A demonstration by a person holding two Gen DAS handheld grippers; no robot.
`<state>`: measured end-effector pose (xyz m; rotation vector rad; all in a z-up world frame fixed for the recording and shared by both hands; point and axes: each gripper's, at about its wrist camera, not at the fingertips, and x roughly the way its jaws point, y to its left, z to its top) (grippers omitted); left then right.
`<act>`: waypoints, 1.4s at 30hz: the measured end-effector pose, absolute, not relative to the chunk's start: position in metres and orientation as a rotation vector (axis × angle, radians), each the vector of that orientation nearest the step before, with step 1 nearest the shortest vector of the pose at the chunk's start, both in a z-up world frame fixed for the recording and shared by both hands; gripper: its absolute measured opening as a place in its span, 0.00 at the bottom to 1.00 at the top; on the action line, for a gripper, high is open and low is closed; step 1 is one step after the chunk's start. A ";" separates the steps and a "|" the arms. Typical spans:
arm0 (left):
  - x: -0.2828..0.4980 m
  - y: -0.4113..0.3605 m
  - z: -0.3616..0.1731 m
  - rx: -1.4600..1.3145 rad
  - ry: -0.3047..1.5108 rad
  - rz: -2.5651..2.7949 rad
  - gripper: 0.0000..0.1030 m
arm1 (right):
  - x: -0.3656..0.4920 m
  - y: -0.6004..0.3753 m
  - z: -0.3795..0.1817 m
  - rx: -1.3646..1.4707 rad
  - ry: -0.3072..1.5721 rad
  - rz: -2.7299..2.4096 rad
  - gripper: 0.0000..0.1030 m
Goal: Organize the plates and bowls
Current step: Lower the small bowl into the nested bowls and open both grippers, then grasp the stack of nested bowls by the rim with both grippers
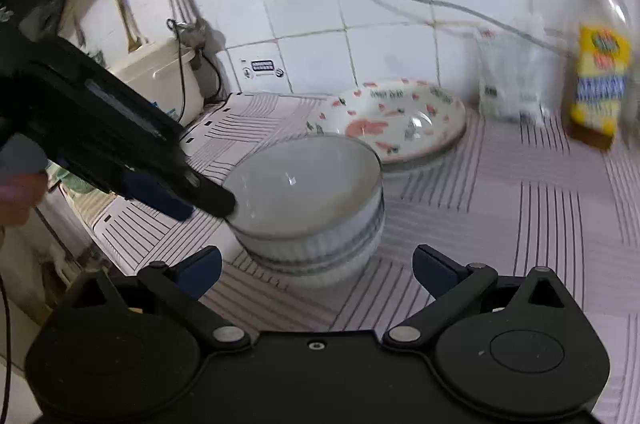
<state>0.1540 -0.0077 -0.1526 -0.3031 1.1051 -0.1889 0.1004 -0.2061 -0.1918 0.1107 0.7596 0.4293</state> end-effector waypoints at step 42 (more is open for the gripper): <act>0.199 -0.001 -0.233 -0.379 0.995 -0.296 0.43 | 0.150 -0.168 -0.270 0.058 0.687 0.509 1.00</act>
